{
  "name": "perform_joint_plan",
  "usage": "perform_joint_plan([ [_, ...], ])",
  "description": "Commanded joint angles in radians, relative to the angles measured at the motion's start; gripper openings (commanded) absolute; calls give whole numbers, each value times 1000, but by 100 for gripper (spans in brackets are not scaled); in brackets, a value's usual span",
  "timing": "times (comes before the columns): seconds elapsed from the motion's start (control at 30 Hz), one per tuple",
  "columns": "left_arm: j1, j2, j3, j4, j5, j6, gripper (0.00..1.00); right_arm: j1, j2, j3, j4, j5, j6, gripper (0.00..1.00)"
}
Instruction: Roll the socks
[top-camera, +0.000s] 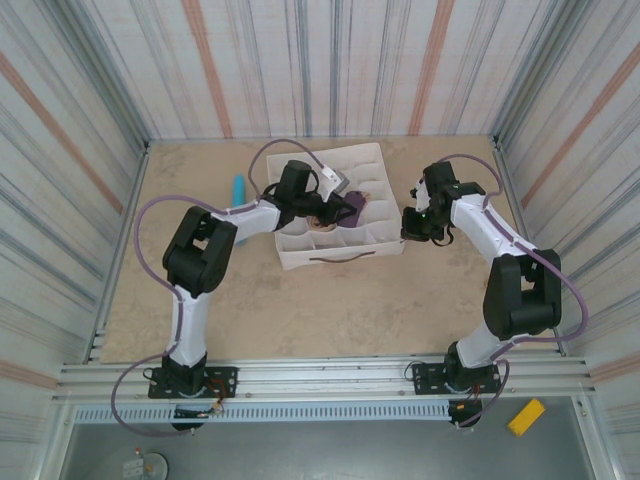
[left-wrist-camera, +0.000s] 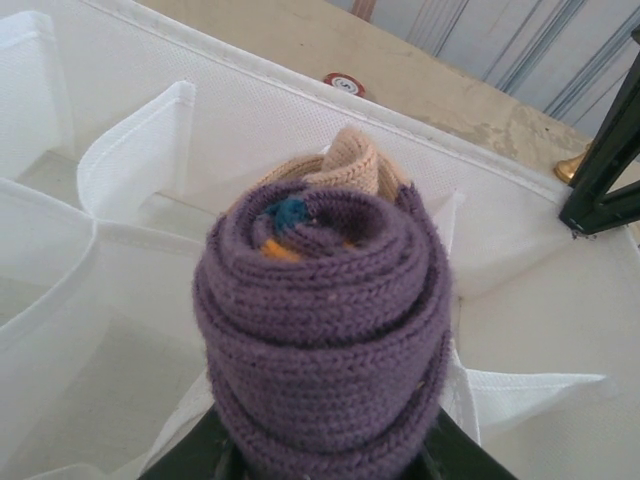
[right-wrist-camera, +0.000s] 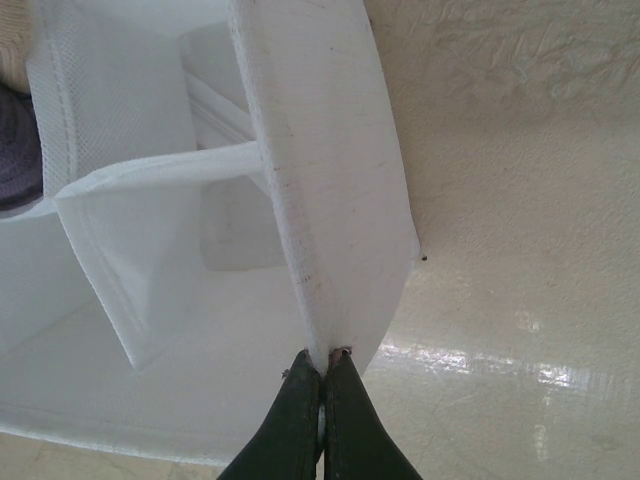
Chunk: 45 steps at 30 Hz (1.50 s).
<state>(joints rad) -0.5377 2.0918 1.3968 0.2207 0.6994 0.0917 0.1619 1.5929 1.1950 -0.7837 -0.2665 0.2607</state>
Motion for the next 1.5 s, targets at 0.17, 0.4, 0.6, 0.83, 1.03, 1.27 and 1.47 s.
perform_joint_plan([
  [0.17, 6, -79, -61, 52, 16, 76, 1, -14, 23, -12, -61, -6, 41, 4],
  [0.4, 6, -82, -76, 102, 8, 58, 1, 8, -41, 99, -116, -60, 53, 57],
  [0.6, 0, -102, -100, 132, -3, 59, 1, 74, -42, 256, -165, -45, 63, 77],
  [0.83, -10, -112, -122, 155, -23, 69, 2, 127, 97, 400, -160, -72, 63, 85],
  [1.03, -19, -122, -137, 166, -32, 81, 2, 150, 209, 460, -122, -97, 63, 88],
  [1.27, -22, -133, -153, 167, -34, 89, 3, 180, 282, 494, -76, -110, 66, 99],
  [1.47, -24, -138, -162, 171, -42, 94, 3, 192, 339, 528, -76, -95, 64, 99],
])
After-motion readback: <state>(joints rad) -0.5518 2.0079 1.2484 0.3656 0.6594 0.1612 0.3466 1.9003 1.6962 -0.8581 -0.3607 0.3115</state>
